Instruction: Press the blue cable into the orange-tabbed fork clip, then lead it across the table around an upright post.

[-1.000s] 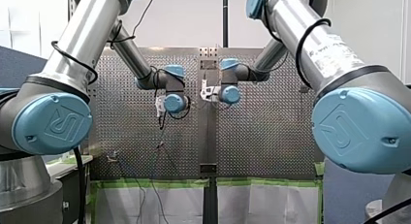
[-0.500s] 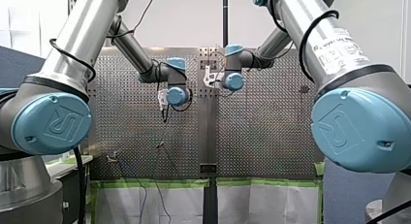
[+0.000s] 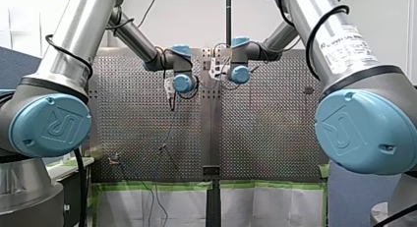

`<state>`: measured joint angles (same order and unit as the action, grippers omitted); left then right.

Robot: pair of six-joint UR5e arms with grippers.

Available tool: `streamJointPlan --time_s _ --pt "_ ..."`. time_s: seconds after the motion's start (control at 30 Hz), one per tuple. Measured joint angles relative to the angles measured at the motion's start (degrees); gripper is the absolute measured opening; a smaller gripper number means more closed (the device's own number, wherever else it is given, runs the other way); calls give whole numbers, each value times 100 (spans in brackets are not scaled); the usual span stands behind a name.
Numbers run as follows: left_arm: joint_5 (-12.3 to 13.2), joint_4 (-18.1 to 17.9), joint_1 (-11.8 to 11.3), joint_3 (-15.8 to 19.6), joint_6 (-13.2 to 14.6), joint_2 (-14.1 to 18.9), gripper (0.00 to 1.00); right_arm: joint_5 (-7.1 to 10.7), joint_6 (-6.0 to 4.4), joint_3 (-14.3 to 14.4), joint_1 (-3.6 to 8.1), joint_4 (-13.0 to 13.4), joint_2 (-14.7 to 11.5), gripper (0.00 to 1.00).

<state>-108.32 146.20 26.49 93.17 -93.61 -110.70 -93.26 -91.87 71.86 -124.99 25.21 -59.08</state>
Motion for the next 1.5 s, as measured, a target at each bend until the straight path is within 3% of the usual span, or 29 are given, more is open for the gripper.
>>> streamJointPlan --time_s 0.33,0.73,1.5 --pt "-2 269 73 -374 -54 1 0 171 -125 -61 96 3 -335 0" --pt "30 638 137 -900 -61 0 0 201 -148 -88 270 -120 -597 0" --pt "436 1245 254 -1837 -375 -14 0 184 -187 -88 693 -338 -780 0"
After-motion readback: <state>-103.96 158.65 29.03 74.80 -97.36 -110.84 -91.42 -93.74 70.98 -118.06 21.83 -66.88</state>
